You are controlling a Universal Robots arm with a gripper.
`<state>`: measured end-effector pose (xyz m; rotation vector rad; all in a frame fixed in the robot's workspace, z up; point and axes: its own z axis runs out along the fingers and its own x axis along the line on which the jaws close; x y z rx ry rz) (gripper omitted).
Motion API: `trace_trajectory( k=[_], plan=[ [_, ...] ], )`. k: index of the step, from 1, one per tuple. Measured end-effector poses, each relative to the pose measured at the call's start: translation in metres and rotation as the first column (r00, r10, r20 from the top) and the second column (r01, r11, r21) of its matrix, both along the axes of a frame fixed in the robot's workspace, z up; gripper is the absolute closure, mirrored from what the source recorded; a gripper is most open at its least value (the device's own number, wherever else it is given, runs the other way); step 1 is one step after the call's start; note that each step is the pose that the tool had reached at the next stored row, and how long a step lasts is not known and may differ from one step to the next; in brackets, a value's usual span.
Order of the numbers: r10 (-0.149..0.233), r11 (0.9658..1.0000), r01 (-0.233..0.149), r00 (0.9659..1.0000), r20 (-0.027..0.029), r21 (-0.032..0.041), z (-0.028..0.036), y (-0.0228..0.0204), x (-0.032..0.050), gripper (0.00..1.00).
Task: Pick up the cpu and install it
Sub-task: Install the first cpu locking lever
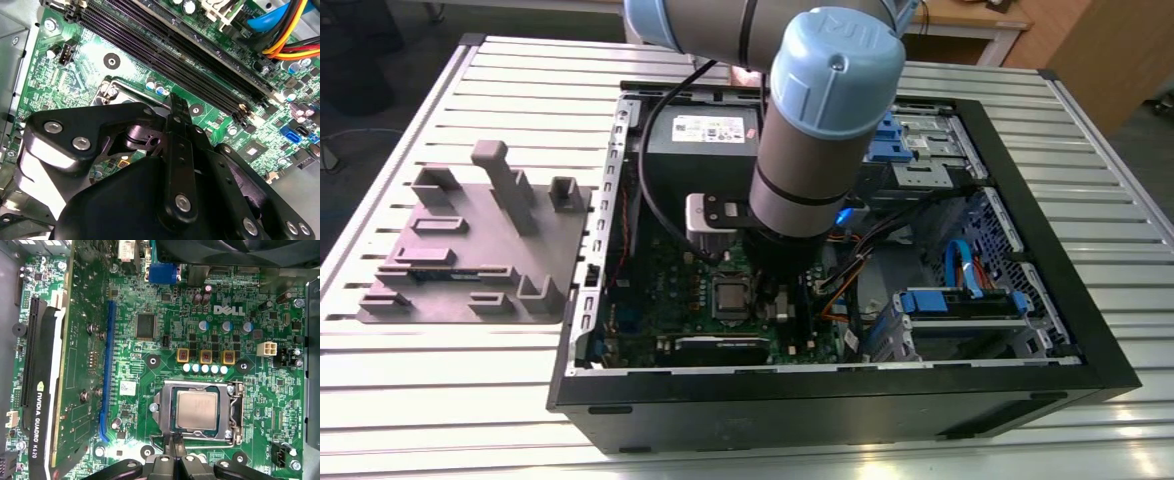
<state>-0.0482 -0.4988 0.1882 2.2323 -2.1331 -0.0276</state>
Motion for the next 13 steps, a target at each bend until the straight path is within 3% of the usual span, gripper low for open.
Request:
trace_trajectory(
  k=[10, 13],
  plan=[
    [0.000, 1.0000, 0.000, 1.0000, -0.0001, 0.0030, 0.0001, -0.0001, 0.0010, 0.90],
    [0.000, 1.0000, 0.000, 1.0000, 0.0030, 0.0068, 0.0001, -0.0001, 0.0005, 0.90]
  ],
)
